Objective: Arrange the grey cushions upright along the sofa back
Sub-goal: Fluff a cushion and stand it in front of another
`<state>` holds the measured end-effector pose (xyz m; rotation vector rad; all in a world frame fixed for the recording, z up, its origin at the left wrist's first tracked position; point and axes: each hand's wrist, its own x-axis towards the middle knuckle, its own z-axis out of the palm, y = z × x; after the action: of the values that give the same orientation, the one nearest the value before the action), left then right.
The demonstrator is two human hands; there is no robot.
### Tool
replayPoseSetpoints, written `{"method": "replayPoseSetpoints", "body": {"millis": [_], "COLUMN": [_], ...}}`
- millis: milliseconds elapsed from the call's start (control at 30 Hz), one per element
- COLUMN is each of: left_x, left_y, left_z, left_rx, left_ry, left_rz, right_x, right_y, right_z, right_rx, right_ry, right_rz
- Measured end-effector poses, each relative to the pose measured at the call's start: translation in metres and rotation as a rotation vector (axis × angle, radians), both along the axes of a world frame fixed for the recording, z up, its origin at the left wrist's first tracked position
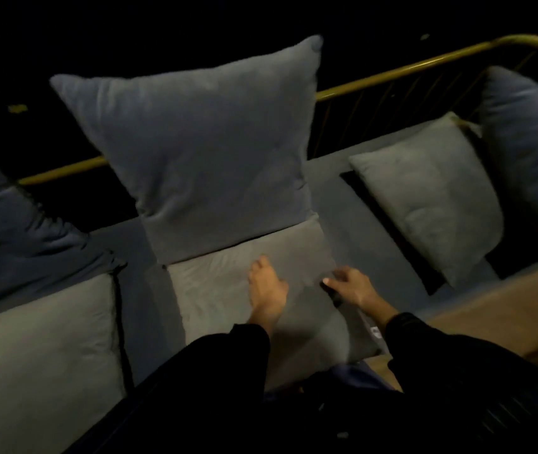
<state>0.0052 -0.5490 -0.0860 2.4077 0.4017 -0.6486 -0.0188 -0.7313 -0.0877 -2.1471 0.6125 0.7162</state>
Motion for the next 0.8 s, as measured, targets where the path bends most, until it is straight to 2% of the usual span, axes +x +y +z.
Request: {"method": "replayPoseSetpoints", "body": {"millis": [133, 300, 400, 500, 600, 700, 800], "left_x": [0.053, 0.121, 0.163, 0.201, 0.226, 0.257, 0.29], "left_y": [-0.078, -0.188, -0.277, -0.374, -0.464, -0.532, -0.573], "left_z": [0.028, 0.073, 0.085, 0.093, 0.097, 0.099, 0.097], "left_rx": [-0.144, -0.135, -0.126, -0.143, -0.195, -0.335, -0.371], "left_ry": [0.002, -0.073, -0.124, -0.187, -0.192, -0.22, -0.235], "left_rz": [-0.289, -0.503, -0.575, -0.575, -0.559, -0.439, -0.226], "right_x": [0.014, 0.045, 0.064, 0.079, 0.084, 0.086, 0.086], "right_y": [-0.078, -0.226, -0.324, -0.407, -0.456, -0.464, -0.461], "right_z": [0.045, 0.087, 0.095, 0.095, 0.086, 0.07, 0.061], "right_rx": [-0.098, -0.262, -0.469, -0.662, -0.545, -0.456, -0.488], "right_ry": [-0.142, -0.381, -0.492, -0.397, -0.169, -0.114, -0.074], "right_rz": [-0.136, -0.367, -0.423, -0.377, -0.333, -0.29, -0.14]}}
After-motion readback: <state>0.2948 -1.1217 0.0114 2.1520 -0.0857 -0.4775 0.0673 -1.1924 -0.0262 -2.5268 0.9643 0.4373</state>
